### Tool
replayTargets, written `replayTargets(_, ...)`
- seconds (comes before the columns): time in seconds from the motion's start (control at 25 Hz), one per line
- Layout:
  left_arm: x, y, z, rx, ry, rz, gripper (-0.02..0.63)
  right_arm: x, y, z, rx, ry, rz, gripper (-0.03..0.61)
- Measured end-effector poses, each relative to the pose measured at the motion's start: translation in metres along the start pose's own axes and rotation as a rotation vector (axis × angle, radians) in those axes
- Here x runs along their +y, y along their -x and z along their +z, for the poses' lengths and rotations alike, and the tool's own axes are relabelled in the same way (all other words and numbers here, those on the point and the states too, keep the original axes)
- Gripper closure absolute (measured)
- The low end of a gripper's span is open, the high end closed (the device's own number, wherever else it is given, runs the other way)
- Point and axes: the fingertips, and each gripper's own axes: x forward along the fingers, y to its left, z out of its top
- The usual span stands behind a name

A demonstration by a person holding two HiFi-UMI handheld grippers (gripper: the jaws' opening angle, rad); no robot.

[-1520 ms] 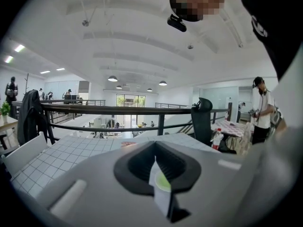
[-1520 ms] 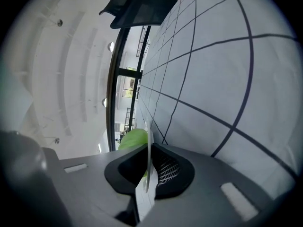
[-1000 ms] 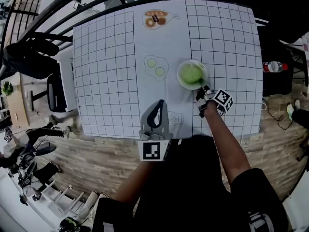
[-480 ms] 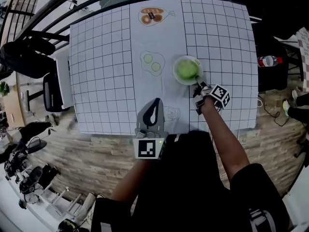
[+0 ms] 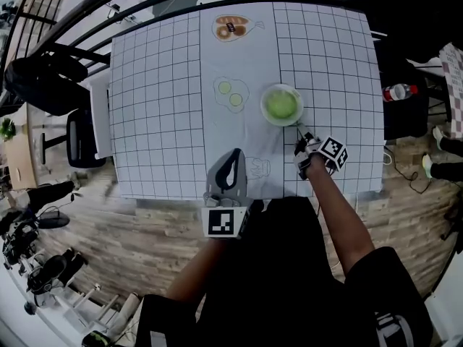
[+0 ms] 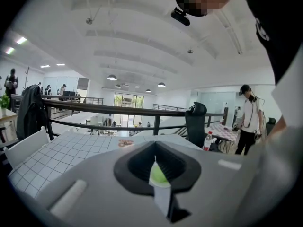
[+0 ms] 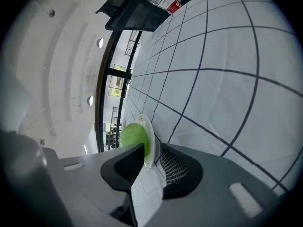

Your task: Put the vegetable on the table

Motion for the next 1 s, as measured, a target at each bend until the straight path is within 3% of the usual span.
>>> replayTargets(0.44,0.008,0.028,-0.006,-0.013,0.012,-0.002,0.606,0.039,0.030,-0.019,-0.035,0.050,0.075,0.509)
replayTargets(0.76,0.013,0.059,-0.016,-0.030,0.033,-0.023,0.606,0.092,0.057,-0.058,-0.026,0.182,0.152,0.580)
replayTargets(1.0,0.019,0.084,-0.005,-0.077,0.064,-0.036,0.606,0.141,0.086,-0.095,-0.037,0.306,0.260,0.580)
